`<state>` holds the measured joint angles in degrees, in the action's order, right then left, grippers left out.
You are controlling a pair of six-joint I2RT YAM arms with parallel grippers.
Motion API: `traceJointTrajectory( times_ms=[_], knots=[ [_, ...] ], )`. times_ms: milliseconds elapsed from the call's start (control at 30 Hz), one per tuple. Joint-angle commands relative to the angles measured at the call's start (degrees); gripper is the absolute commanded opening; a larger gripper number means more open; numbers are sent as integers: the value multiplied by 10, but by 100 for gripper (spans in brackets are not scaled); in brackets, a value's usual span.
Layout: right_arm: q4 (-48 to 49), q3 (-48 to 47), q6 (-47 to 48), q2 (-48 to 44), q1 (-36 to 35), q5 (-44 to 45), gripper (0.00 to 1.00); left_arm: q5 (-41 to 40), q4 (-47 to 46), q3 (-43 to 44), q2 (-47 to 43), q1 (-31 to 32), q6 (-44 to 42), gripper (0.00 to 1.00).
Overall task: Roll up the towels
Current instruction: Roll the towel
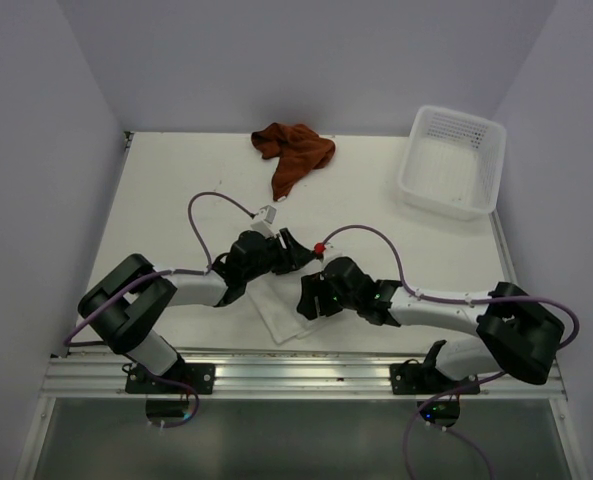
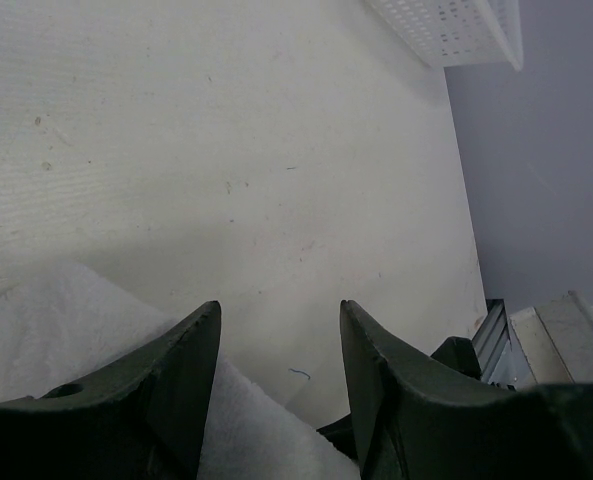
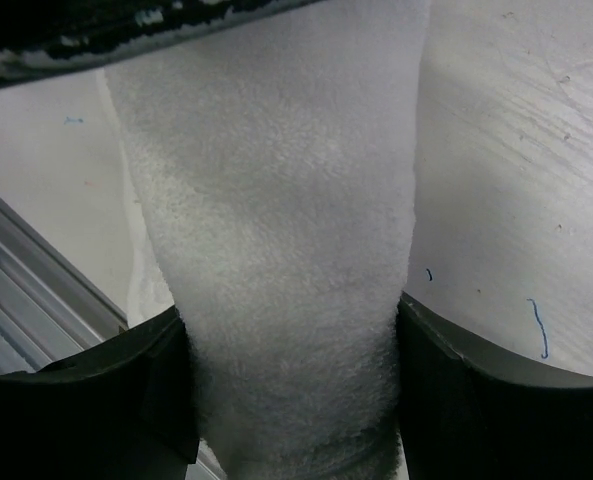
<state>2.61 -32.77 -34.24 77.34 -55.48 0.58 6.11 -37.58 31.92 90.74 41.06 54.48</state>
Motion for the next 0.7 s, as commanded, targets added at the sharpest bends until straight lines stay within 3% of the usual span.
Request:
traceJointTrajectory(
  times_ms=[0,200,333,467,667],
  knots=[
    [16,10,15,16,-2,17,64,-15,56,-19,0,3,-16,56],
    [-44,-11,48,9,-59,142,62,-26,100,17,-19,3,-31,56],
    [-117,-67,55,32,-124,318,63,-37,141,59,-39,3,-43,56],
    [-197,-106,30,77,-148,416,64,-37,167,97,-48,3,-51,57],
    [-255,-151,27,144,-174,494,66,-27,168,118,-40,3,-53,57]
  ],
)
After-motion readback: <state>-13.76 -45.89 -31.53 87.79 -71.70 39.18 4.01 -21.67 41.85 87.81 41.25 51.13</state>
